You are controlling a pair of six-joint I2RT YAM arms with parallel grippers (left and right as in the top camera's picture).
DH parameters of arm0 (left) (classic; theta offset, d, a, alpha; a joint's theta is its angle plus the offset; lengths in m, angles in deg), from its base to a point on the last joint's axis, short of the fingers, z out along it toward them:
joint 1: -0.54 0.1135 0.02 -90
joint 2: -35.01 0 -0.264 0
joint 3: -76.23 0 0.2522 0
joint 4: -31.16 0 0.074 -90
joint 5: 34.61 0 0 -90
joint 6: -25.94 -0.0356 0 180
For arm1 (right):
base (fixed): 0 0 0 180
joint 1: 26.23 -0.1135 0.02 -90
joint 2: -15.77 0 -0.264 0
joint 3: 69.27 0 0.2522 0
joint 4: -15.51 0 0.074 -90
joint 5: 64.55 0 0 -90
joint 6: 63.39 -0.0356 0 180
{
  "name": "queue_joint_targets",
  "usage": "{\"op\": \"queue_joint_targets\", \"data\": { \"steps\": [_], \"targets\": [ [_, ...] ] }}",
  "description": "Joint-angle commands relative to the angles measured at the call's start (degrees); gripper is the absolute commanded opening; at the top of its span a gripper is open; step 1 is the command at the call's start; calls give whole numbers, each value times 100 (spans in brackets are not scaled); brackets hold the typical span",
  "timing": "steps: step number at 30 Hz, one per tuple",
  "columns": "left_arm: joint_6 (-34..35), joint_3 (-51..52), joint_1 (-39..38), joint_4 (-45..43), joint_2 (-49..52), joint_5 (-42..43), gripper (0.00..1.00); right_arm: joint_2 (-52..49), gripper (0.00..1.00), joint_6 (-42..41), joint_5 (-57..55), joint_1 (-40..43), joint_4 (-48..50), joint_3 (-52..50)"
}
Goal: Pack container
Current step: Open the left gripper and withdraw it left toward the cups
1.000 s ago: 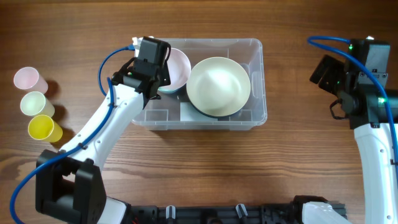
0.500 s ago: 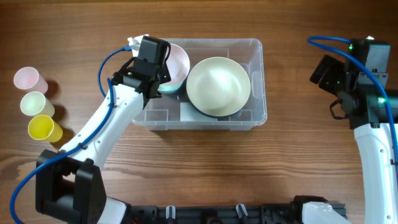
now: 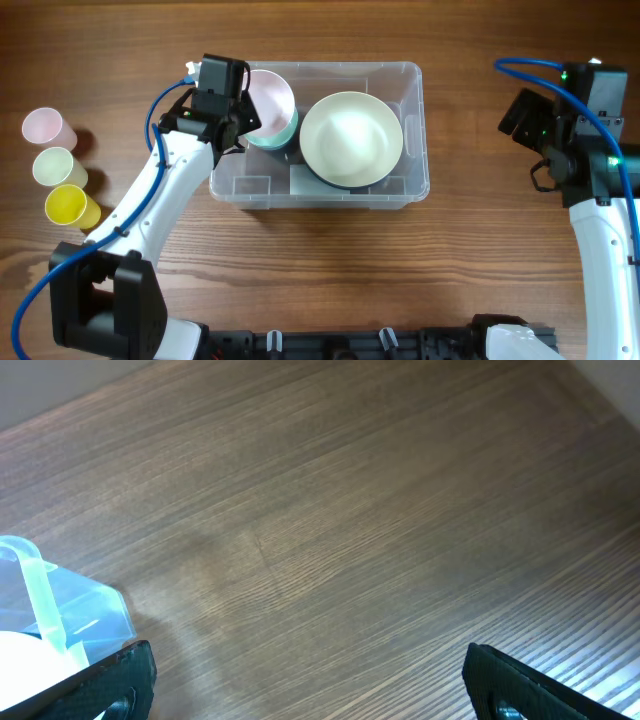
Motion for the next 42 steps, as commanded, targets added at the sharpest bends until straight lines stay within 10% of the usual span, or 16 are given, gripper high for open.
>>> {"op": "queue_joint_targets", "data": {
  "steps": [1, 6, 12, 28, 42],
  "targets": [
    [-2, -81, -28, 4, 0, 160, 4, 9, 100, -70, -118, 2, 2, 68],
    [-2, -81, -35, 15, 0, 157, 6, 9, 100, -70, -118, 2, 2, 68],
    [-2, -81, -33, -37, 0, 155, 70, 9, 100, -70, -118, 2, 2, 68],
    [369, -332, 85, 269, -638, -308, 57, 9, 100, -66, -118, 2, 2, 68],
    [365, -380, 2256, 3014, -2251, -730, 83, 9, 100, -66, -118, 2, 2, 68]
  ]
}}
